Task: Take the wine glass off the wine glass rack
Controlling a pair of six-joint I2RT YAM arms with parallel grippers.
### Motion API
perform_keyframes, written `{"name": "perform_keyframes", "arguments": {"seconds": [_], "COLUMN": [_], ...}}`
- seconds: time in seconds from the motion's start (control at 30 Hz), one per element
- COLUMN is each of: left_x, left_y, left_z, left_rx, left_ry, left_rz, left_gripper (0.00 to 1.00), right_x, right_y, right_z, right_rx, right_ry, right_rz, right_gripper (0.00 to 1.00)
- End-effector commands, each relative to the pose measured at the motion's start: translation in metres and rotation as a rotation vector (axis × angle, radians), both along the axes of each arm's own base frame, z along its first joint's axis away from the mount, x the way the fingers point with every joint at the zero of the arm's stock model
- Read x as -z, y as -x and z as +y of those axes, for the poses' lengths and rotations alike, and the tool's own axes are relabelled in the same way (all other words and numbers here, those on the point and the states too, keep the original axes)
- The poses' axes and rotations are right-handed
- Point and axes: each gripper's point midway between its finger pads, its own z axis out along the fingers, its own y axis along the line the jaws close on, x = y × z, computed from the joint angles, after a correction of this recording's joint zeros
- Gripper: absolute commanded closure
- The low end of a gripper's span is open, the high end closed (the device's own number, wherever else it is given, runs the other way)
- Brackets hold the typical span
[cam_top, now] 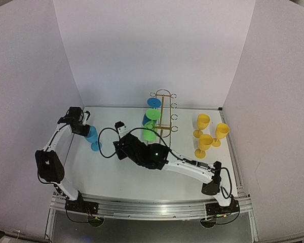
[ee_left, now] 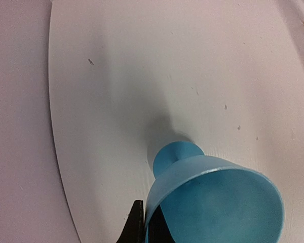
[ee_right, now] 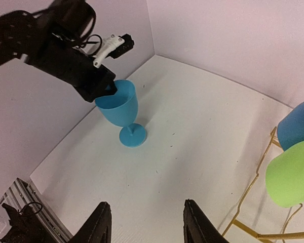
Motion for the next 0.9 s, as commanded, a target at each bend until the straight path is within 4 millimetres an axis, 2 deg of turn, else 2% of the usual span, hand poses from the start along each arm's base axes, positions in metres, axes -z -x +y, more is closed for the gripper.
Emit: {"name": "perform_keyframes", "arguments": {"seconds": [0.0,0.1,0.33,0.37,0.47,0.53,0.6,0.73,0.87], "left_x": [-0.023,-0.017,0.003,0.006,0.005,-0.005,-0.021,-0.062,-0.126], "left_y": [-0.054,-0.064,-0.074,-0.073,-0.07,-0.069,-0.071,-0.077,-0.078], "left_z": [0.005,0.005,0.007,0.006,0.004,0.002,0.0,0.004,0.006], "left_rx": [-0.014,-0.025,-0.043,-0.04,-0.048,-0.051,-0.039,-0.027,-0.015], "left_ry": [0.007,0.011,0.009,0.014,0.042,0.067,0.077,0.054,0.038], "left_rz": [-0.138,-0.134,-0.105,-0.092,-0.076,-0.093,-0.13,-0.235,-0.449], "left_gripper": [1.0,1.0,0.99,0.94,0.64,0.46,0.37,0.29,0.27], "right_x": [-0.052,-0.052,-0.05,-0.05,-0.051,-0.054,-0.059,-0.078,-0.104], "right_y": [0.005,0.005,0.005,0.004,0.004,0.004,0.004,0.005,-0.001], "right_z": [-0.02,-0.026,-0.031,-0.032,-0.035,-0.039,-0.042,-0.048,-0.073], "right_rx": [0.002,0.014,0.031,0.032,0.039,0.048,0.051,0.033,0.029], "right_ry": [-0.072,-0.071,-0.066,-0.065,-0.061,-0.066,-0.072,-0.086,-0.149], "right_rz": [-0.064,-0.057,-0.053,-0.054,-0.058,-0.062,-0.069,-0.095,-0.075], "right_gripper": [0.56,0.56,0.55,0.54,0.49,0.46,0.44,0.4,0.38]}}
